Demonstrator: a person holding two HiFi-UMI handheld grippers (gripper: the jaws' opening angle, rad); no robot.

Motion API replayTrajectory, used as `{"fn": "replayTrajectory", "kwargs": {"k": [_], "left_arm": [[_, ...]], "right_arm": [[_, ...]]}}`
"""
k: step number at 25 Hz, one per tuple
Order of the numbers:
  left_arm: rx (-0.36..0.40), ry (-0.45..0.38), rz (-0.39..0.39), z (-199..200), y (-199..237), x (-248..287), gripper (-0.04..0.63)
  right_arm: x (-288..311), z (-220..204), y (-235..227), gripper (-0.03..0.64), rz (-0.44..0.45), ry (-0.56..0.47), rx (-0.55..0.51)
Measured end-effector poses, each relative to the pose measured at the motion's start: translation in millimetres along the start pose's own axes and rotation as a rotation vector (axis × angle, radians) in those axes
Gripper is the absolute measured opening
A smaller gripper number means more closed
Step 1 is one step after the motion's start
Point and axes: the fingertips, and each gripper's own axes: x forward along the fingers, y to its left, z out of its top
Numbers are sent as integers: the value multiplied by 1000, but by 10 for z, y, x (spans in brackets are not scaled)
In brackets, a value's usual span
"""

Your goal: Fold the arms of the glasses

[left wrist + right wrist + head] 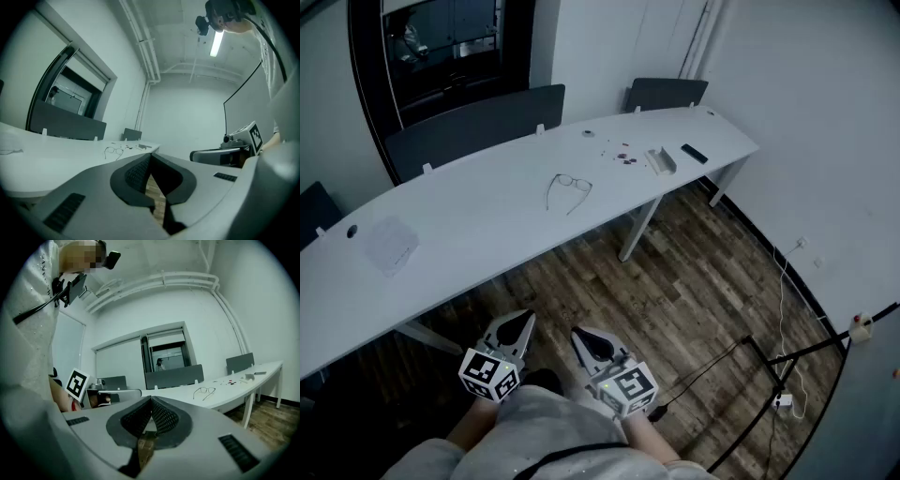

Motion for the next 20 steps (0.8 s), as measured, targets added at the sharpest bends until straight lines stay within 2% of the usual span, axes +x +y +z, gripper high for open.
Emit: {"fn": "replayTrajectory", "kwargs": {"k": [3,6,10,15,20], "left_arm": [[-2,0,8,-42,76,77,14],[-8,6,14,-101,162,180,14],[-27,13,17,-158,358,439,14],[-48,26,16,-169,766,910,14],[-53,37,13,-47,1276,1412,14]], "right_arm": [[77,57,-104,20,-11,12,-10],[173,103,-192,18,-4,-18,-27],[374,22,-430,19,-6,16,-15],[811,-58,-850,20,6,70,-12],[1357,117,-1330,19,-2,76,-1]]}}
